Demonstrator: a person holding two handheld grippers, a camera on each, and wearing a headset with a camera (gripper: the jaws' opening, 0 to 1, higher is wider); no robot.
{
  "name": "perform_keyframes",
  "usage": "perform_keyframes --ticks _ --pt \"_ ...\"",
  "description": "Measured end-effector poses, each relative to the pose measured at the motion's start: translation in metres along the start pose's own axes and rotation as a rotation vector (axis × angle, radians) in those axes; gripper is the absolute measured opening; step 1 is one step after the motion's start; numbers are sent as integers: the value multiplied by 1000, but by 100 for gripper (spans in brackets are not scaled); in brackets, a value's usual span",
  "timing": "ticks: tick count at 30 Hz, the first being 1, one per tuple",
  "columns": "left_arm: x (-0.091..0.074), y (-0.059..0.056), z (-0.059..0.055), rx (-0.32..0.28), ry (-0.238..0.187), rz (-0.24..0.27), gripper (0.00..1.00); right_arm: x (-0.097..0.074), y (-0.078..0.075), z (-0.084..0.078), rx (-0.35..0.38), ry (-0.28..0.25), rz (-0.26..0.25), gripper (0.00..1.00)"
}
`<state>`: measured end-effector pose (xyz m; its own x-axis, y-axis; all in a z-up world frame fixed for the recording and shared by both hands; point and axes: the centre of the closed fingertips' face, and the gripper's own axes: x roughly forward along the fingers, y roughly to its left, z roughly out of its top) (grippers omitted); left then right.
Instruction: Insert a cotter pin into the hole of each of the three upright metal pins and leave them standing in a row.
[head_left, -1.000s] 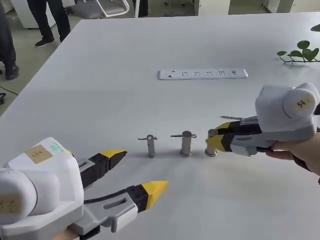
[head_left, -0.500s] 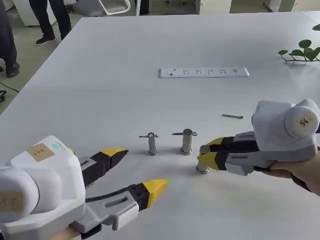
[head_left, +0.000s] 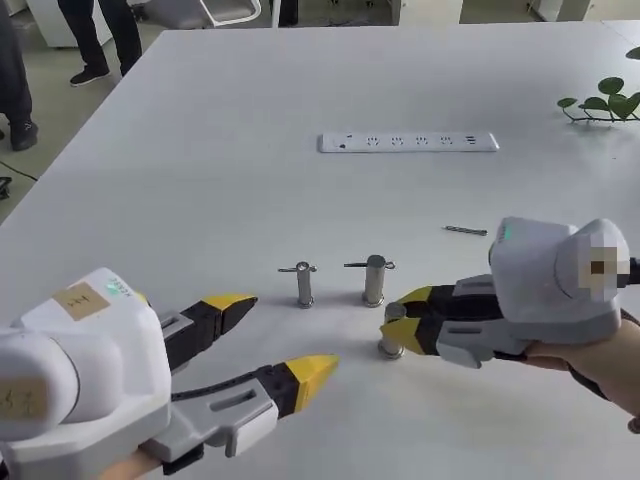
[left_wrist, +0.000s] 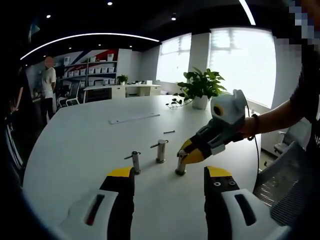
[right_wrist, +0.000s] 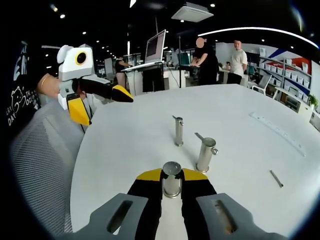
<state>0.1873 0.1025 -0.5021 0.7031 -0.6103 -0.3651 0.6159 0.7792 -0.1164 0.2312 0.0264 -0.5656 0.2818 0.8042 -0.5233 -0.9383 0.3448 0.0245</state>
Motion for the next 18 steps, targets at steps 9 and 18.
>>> perform_keyframes --ticks 9,18 --pt "1 0 -1 1 2 -3 55 0 1 -1 16 4 3 9" --pt "2 -1 -2 4 7 -7 55 0 5 0 49 8 23 14"
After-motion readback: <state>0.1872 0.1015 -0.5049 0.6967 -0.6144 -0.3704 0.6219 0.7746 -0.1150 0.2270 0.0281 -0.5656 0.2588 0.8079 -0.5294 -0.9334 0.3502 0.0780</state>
